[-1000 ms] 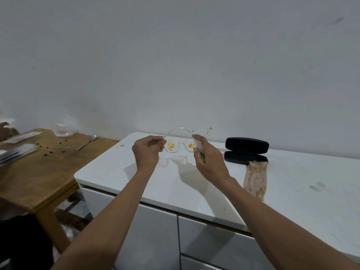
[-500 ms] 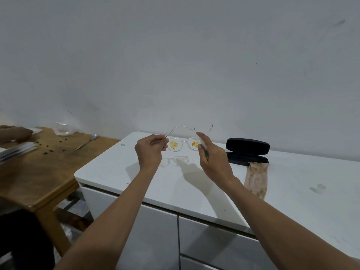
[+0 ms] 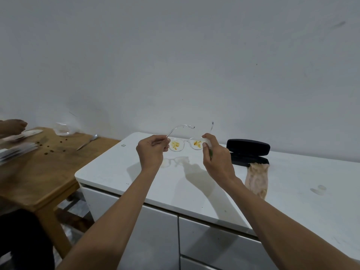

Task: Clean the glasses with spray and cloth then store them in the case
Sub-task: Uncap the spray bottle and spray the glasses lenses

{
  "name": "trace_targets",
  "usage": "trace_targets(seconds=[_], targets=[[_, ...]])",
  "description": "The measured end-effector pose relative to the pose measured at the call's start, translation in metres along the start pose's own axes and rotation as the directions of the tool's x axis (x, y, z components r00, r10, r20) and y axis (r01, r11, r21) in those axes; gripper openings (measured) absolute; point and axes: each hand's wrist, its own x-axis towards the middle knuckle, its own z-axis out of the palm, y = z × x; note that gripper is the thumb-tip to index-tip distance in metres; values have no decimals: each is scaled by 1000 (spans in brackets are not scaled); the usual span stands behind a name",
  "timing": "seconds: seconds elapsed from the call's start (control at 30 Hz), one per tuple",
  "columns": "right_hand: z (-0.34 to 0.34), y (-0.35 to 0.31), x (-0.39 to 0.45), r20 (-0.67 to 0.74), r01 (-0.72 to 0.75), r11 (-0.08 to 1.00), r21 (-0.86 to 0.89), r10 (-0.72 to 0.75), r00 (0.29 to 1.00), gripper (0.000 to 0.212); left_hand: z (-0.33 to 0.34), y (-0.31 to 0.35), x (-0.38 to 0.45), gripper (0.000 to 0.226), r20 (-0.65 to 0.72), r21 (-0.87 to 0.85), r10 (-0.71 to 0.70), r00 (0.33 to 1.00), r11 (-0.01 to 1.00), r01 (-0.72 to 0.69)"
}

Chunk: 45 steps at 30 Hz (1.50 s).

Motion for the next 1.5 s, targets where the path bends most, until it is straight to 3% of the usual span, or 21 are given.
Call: trace_targets(seconds=[0.33, 0.57, 0.73, 0.83, 1.0, 1.17, 1.23, 1.33, 1.5], targets=[[9, -25, -1, 85, 156, 986, 59, -160, 983, 41, 4, 0, 0, 12, -10, 9, 7, 1000, 1000, -7], [19, -35, -5, 109, 190, 980, 51, -194, 975, 45, 1, 1, 0, 11, -16, 13, 15, 1000, 1000, -15], [22, -35, -4, 85, 202, 979, 35, -205, 975, 35, 0, 1, 1, 9, -22, 1, 10, 1000, 1000, -10], [24, -35, -3, 42, 167, 986, 21, -168, 985, 26, 0, 1, 2, 9, -21, 7, 12, 1000, 1000, -11], [23, -33, -3, -27, 83, 996, 30, -82, 996, 36, -3, 1, 5, 10, -26, -3, 19, 999, 1000, -19], [18, -19, -1, -127, -148, 964, 223, 179, 976, 33, -11, 3, 10, 10, -63, -50, 11, 998, 999, -15], [17, -15, 1, -107, -264, 875, 406, 332, 937, 29, -15, 5, 12, 13, -82, -70, 6, 997, 998, -11], [15, -14, 11, 99, -461, 552, 694, 561, 822, 27, -17, 10, 15, 16, -75, -113, -6, 997, 994, -3], [11, -21, 26, 404, -573, 106, 813, 605, 686, 28, -17, 18, 17, 17, -39, -137, -9, 999, 991, 4]])
